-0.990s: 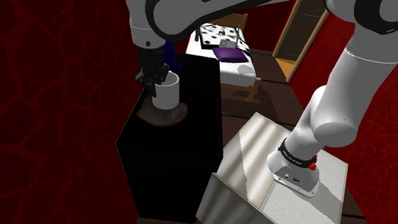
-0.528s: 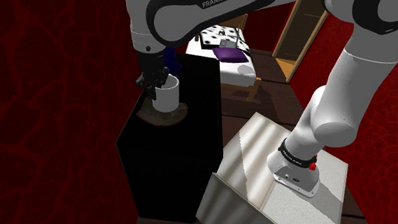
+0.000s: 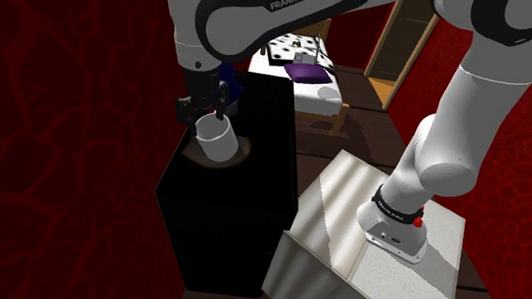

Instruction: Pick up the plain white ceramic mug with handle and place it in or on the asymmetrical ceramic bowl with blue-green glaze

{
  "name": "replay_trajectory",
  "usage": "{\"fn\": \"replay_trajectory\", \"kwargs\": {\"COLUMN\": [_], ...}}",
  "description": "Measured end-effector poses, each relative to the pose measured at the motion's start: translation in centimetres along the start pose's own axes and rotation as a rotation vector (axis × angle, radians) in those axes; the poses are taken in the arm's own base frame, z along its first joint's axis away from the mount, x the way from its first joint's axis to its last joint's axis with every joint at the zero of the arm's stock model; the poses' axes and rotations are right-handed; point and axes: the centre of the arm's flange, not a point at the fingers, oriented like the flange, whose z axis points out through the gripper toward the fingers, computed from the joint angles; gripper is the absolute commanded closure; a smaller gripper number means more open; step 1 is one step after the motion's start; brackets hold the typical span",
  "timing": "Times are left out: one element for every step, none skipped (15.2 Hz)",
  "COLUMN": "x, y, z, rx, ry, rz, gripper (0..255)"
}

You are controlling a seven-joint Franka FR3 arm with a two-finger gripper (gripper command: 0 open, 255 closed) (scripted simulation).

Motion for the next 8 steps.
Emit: {"fn": "replay_trajectory", "kwargs": {"x": [0.1,0.0,0.0,0.0,0.0,-0.1,0.0,0.0], "y": [0.0,0.0,-0.1,0.0,0.0,0.0,0.0,0.0], "z": [-0.5,-1.5,-2.6,-3.6,-4.3,-4.6,-4.8,-4.9], "rx": [0.000,0.000,0.001,0.001,0.000,0.000,0.000,0.000], "ry": [0.000,0.000,0.001,0.001,0.001,0.001,0.001,0.000], "rz": [0.000,0.000,0.000,0.000,0.000,0.000,0.000,0.000], "gripper": [0,0,0,0,0,0,0,0]}}
